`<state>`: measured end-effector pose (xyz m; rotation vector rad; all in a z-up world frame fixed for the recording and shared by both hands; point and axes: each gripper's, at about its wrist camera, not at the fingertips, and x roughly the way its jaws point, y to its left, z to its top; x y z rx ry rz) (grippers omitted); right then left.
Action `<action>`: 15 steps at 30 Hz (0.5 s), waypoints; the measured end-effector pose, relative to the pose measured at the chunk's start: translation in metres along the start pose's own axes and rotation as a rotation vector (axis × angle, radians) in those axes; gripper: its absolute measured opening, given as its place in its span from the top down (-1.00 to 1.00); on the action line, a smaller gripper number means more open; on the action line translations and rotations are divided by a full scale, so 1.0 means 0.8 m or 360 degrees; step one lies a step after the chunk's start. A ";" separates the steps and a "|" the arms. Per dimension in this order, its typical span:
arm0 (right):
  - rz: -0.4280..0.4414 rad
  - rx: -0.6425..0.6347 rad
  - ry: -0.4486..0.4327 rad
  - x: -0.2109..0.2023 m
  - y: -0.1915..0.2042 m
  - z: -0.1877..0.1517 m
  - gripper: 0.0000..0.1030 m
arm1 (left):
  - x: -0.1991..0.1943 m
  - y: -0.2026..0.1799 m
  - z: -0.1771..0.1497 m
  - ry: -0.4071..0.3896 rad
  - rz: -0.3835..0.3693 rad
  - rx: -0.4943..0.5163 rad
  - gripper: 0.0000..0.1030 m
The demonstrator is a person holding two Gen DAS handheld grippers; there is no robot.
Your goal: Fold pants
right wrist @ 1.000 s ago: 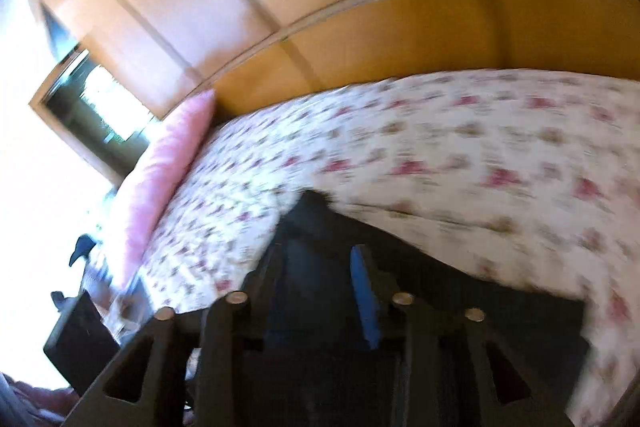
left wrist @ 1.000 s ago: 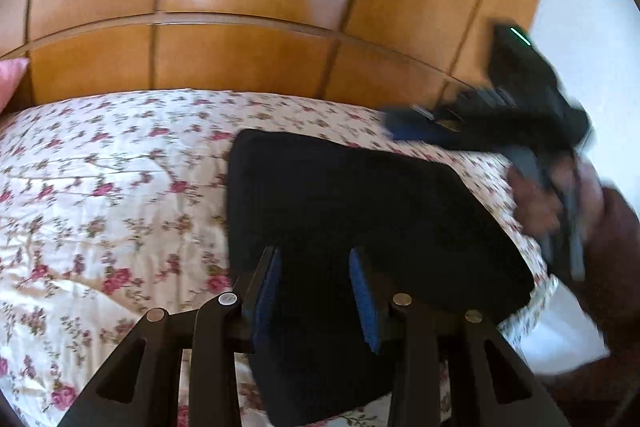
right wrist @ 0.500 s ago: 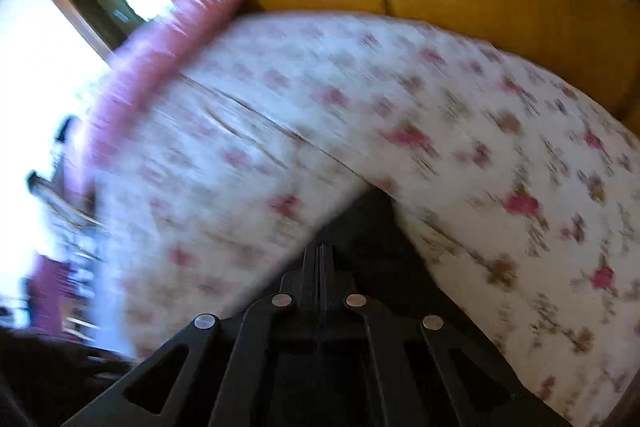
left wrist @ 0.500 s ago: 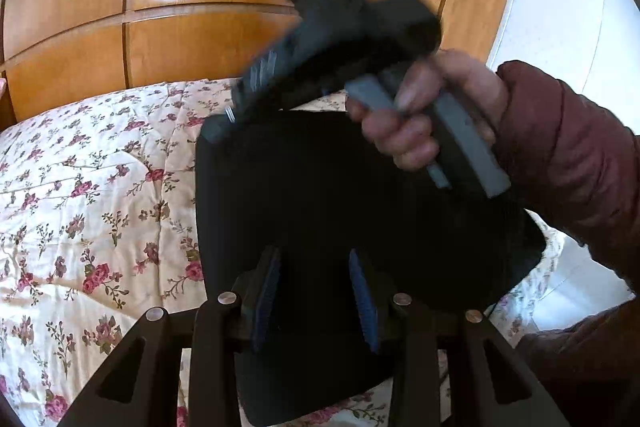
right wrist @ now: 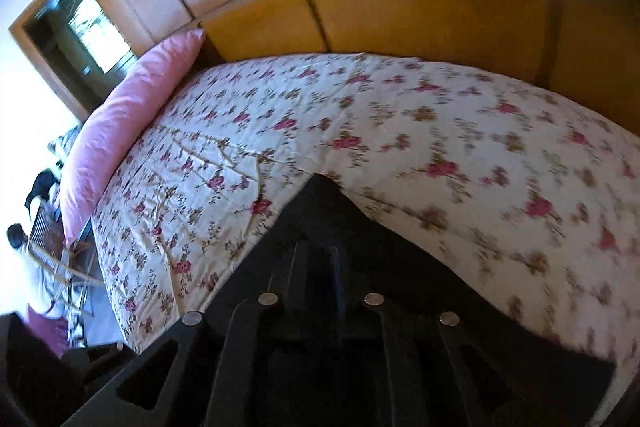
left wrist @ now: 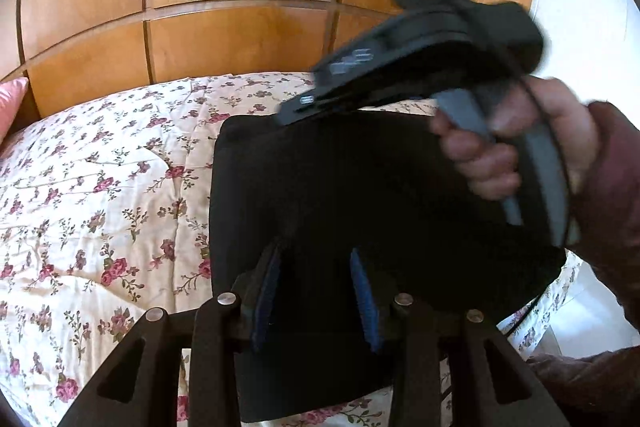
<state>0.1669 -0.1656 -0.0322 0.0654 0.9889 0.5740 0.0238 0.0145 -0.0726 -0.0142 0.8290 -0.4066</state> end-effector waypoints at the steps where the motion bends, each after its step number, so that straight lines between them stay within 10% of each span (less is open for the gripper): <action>1: -0.0020 0.0036 -0.0019 -0.011 -0.006 -0.008 0.69 | 0.000 -0.002 0.001 0.0002 0.0009 -0.0003 0.27; 15: -0.0460 0.0417 -0.0180 -0.106 -0.083 -0.117 0.63 | -0.005 -0.014 0.000 0.0011 0.0091 -0.0009 0.26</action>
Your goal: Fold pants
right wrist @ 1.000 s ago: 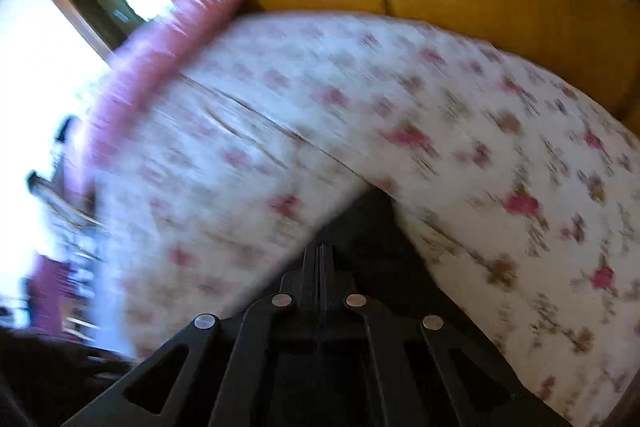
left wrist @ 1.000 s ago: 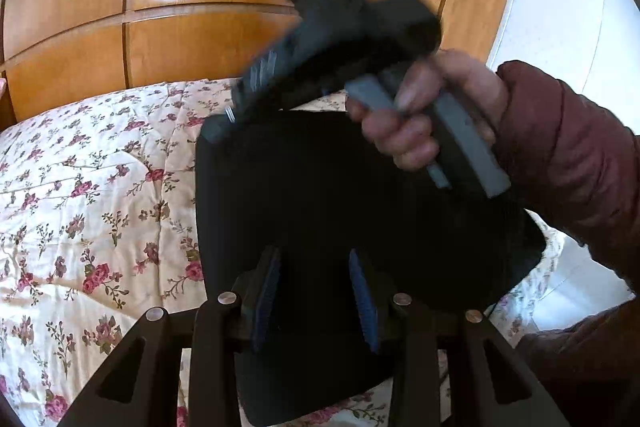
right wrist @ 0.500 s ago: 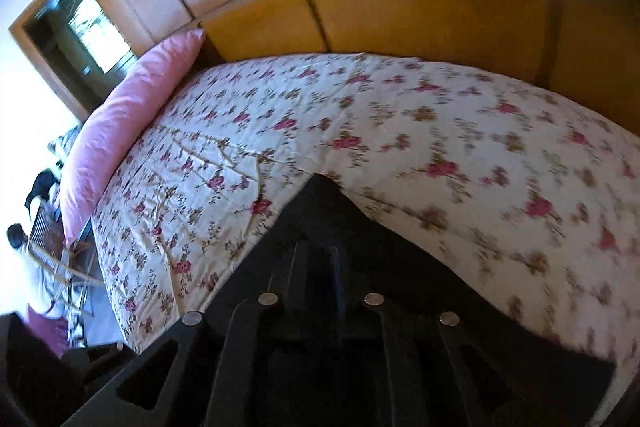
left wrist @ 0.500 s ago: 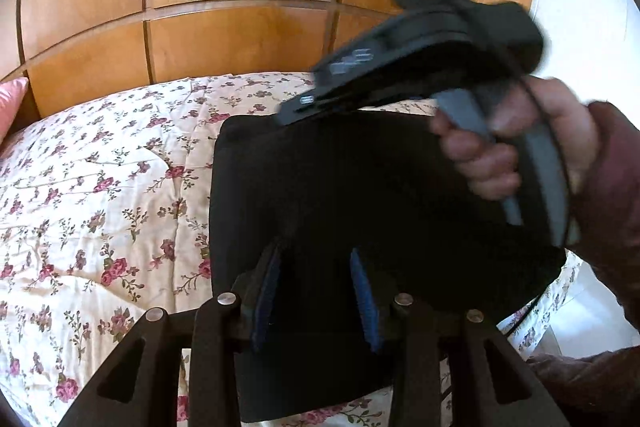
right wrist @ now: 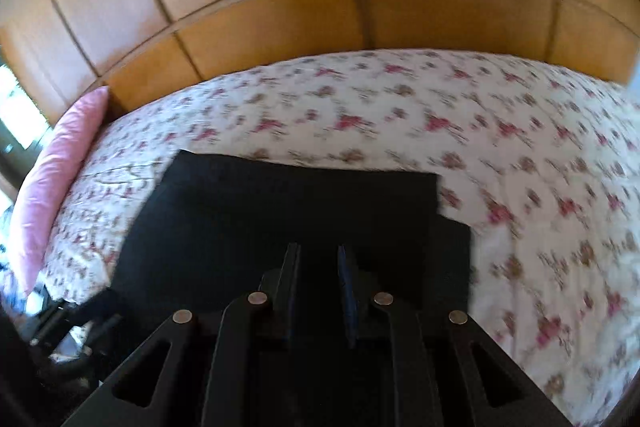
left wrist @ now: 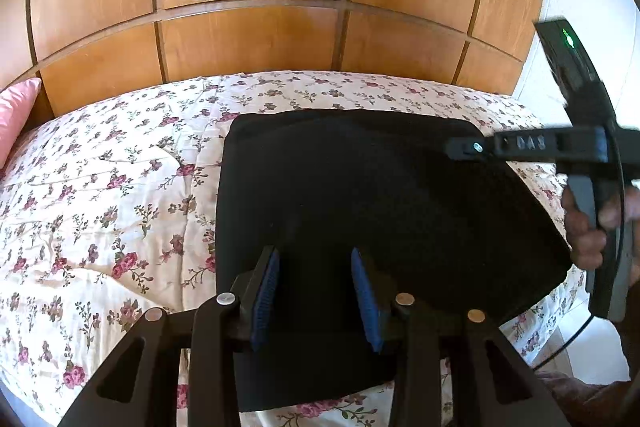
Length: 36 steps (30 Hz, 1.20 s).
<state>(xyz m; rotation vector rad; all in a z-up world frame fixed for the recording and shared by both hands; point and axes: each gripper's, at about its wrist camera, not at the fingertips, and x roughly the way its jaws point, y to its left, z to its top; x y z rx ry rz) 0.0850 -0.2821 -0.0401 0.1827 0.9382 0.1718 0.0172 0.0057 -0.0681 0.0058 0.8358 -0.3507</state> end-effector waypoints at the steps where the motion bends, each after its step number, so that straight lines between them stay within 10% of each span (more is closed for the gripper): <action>1: 0.0029 0.0026 -0.0003 0.000 -0.007 -0.005 0.64 | 0.000 0.000 0.000 -0.0002 0.0002 0.0003 0.26; 12: 0.0130 0.0121 -0.0118 0.005 -0.028 -0.025 0.84 | -0.024 0.027 0.010 -0.0087 -0.0125 -0.0095 0.25; 15: 0.0218 0.0175 -0.0155 -0.017 -0.033 -0.027 0.59 | -0.031 0.067 0.025 -0.0123 -0.0172 -0.0245 -0.05; 19: 0.0224 0.0240 -0.0250 -0.050 -0.051 -0.040 -0.28 | -0.003 0.114 0.041 -0.0014 -0.0241 -0.0393 -0.15; 26: 0.0246 0.0393 -0.0123 -0.032 -0.094 -0.068 -0.28 | 0.060 0.141 0.046 0.0212 -0.0436 -0.0606 -0.15; 36: 0.0514 0.0456 -0.0050 -0.008 -0.102 -0.081 0.01 | 0.069 0.116 0.039 0.0184 -0.0531 -0.0498 0.01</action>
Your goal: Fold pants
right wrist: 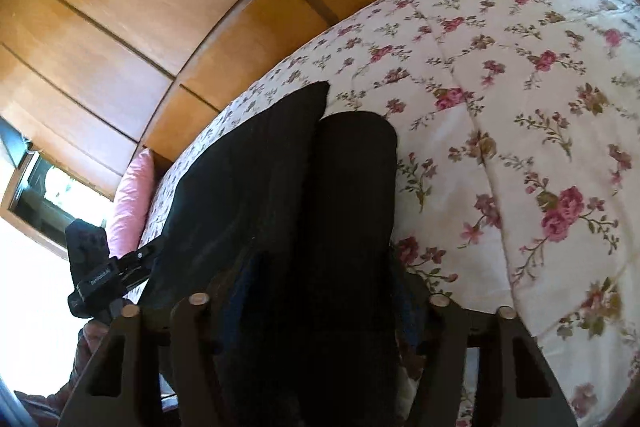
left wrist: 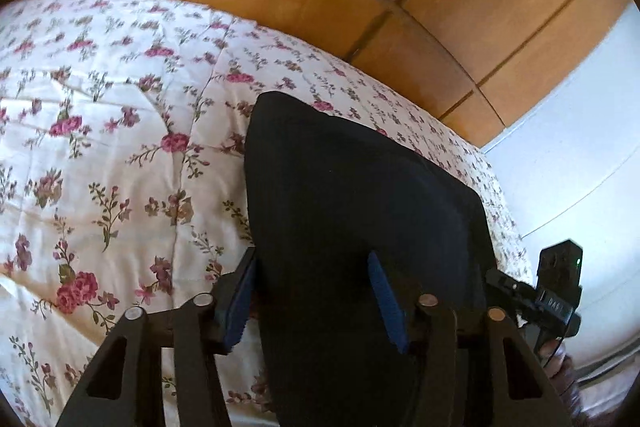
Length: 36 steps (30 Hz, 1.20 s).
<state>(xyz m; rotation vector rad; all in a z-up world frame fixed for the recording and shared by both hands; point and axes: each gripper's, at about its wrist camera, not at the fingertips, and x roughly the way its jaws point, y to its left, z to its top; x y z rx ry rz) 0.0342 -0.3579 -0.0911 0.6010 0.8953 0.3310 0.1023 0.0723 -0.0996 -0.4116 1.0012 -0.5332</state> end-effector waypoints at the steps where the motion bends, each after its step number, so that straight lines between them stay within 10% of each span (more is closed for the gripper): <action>1: -0.0007 -0.0016 0.0003 -0.001 0.002 0.000 0.10 | -0.001 -0.001 0.000 -0.0009 -0.0006 0.0011 0.12; 15: -0.0017 -0.0302 -0.0120 -0.035 0.082 0.063 0.29 | -0.083 -0.031 0.054 -0.0322 -0.0213 0.0117 0.45; 25: -0.0085 -0.0317 -0.0046 0.086 0.083 0.171 0.34 | -0.007 0.019 0.154 -0.0258 0.0123 0.0095 0.41; 36: -0.0143 -0.0160 0.0086 0.154 0.023 0.165 0.11 | 0.058 0.063 0.144 -0.0165 0.0391 0.0145 0.19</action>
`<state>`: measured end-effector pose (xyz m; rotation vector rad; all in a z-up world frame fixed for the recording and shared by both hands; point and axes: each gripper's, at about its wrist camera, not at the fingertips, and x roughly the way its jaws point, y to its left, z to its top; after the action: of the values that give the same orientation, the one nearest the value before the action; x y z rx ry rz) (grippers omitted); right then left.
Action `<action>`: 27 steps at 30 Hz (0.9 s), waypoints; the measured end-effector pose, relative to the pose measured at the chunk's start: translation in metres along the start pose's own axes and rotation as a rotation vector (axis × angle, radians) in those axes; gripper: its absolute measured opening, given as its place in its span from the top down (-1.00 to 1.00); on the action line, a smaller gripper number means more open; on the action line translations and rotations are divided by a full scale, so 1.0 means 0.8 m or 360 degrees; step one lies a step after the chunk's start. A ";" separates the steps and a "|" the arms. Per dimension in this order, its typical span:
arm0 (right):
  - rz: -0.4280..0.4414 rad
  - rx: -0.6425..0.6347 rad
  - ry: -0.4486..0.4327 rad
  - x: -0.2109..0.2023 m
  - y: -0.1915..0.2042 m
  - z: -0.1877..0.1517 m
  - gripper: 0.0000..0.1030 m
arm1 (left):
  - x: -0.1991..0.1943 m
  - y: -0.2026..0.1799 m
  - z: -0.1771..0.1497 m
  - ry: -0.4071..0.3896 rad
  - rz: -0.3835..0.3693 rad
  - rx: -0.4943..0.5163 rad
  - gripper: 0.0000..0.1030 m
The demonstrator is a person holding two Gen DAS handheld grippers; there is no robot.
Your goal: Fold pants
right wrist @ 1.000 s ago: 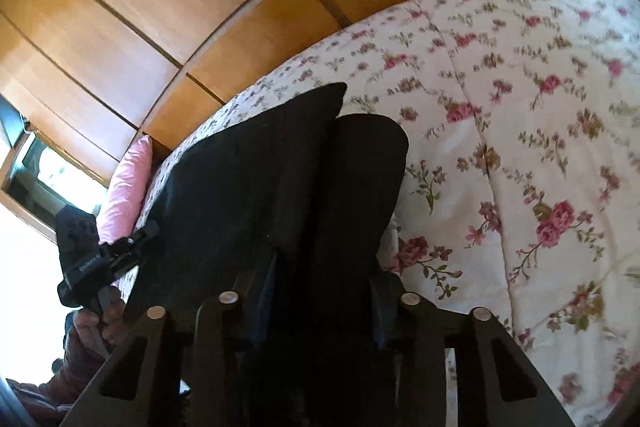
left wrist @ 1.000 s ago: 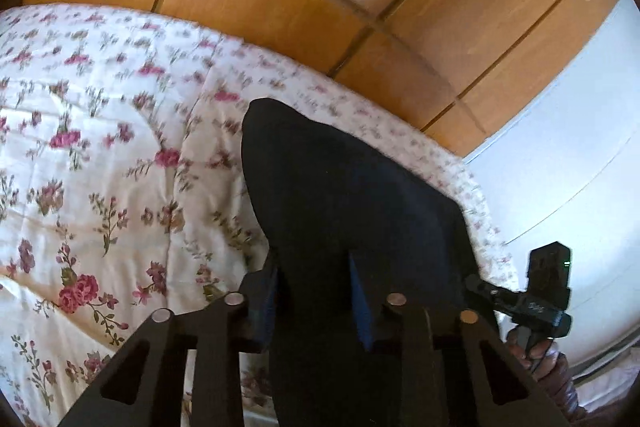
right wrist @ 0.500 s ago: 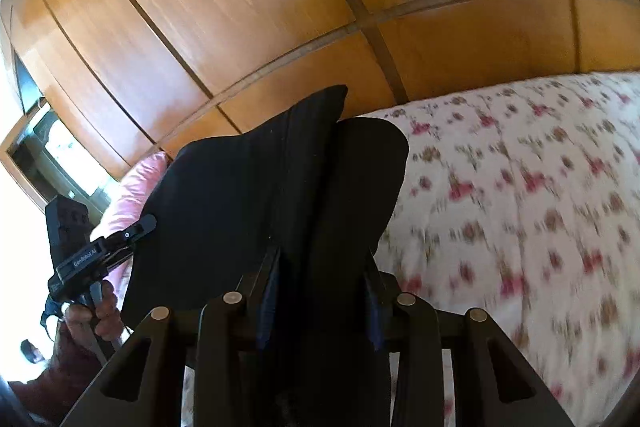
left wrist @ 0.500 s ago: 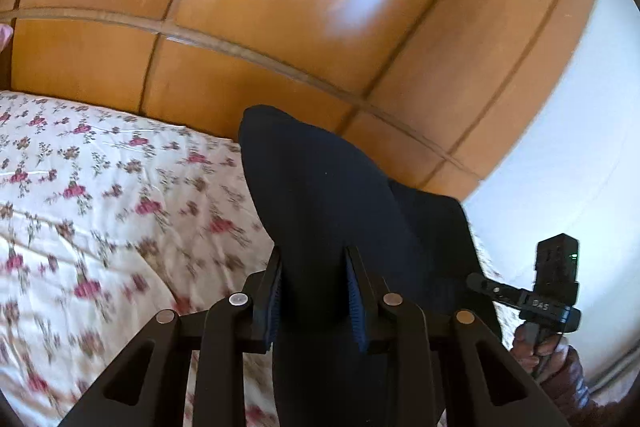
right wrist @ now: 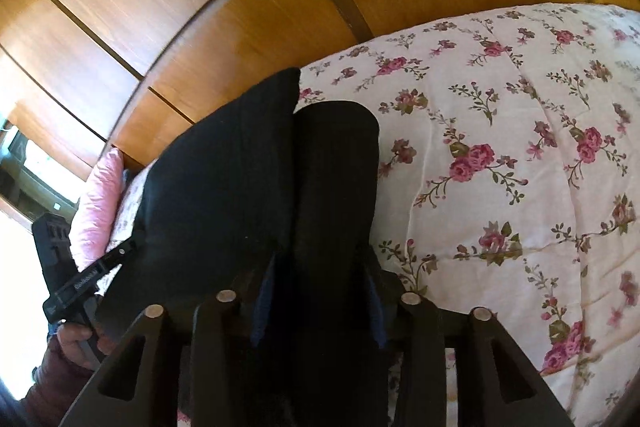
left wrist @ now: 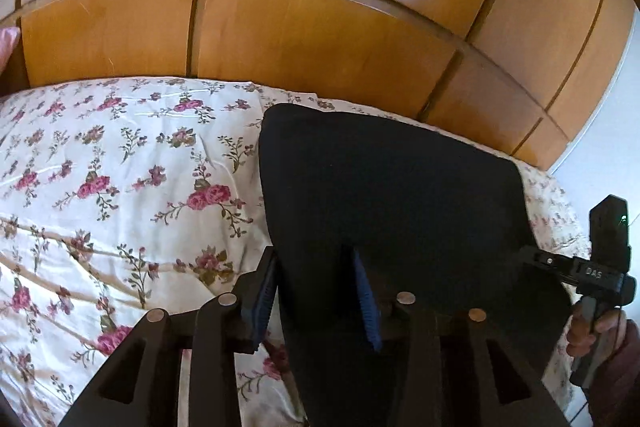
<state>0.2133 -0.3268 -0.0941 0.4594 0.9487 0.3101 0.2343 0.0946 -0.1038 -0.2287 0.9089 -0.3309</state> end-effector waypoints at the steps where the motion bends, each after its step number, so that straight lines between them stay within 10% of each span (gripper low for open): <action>1: -0.0012 0.0012 0.0003 -0.001 0.000 0.002 0.09 | 0.001 0.003 0.003 0.0012 -0.0001 -0.0035 0.10; 12: -0.0286 -0.0148 -0.0184 -0.062 0.053 -0.013 -0.09 | -0.078 -0.040 -0.017 -0.0159 0.0344 -0.0017 -0.02; 27: -0.0387 -0.0336 -0.0308 -0.099 0.143 -0.103 -0.11 | -0.154 -0.089 -0.086 -0.0246 0.0386 -0.0019 -0.02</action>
<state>0.0949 -0.2436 -0.0215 0.1737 0.7635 0.1398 0.0958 0.0713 -0.0310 -0.1502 0.7763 -0.0817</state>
